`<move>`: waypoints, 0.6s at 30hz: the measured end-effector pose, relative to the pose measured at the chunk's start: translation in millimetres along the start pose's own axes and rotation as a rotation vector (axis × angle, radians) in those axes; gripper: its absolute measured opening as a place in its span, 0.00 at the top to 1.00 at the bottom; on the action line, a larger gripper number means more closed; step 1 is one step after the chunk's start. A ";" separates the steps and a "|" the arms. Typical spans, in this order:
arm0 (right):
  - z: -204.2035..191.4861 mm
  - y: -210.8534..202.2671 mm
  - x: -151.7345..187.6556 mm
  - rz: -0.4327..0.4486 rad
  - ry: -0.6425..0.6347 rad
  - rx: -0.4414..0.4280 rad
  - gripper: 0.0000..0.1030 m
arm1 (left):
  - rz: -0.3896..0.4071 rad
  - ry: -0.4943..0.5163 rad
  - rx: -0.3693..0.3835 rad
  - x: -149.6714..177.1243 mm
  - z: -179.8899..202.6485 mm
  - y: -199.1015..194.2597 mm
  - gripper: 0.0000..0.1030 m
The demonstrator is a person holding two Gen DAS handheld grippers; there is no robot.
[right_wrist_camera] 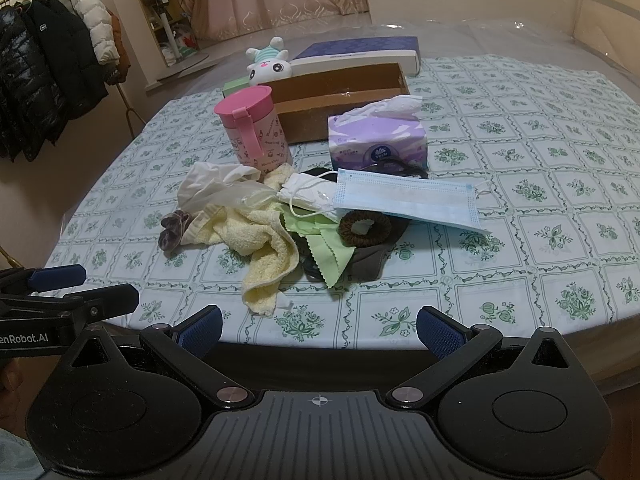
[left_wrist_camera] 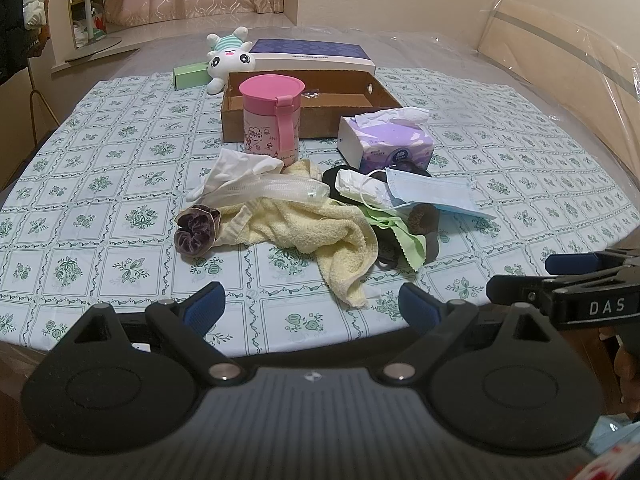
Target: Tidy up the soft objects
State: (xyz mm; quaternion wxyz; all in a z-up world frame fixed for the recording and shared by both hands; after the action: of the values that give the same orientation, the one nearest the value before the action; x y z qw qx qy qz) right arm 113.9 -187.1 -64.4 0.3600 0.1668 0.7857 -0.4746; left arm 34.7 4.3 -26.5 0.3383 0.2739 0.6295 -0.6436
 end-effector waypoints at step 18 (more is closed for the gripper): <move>0.5 0.1 -0.7 -0.001 0.002 -0.002 0.00 | -0.001 -0.003 -0.001 -1.1 -0.5 1.7 0.10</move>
State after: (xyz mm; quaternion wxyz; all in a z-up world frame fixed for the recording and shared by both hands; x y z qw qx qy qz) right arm 114.6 -187.5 -64.2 0.3594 0.1665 0.7865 -0.4739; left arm 36.7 5.0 -26.8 0.3392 0.2723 0.6295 -0.6438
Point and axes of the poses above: each gripper's, at about its wrist camera, not at the fingertips, and y roughly the way its jaws point, z to its right, x to its underside, the point moved 5 cm from there along y, roughly the way its jaws point, and after that the axes turned 8 degrees about z, right-handed, at the moved point
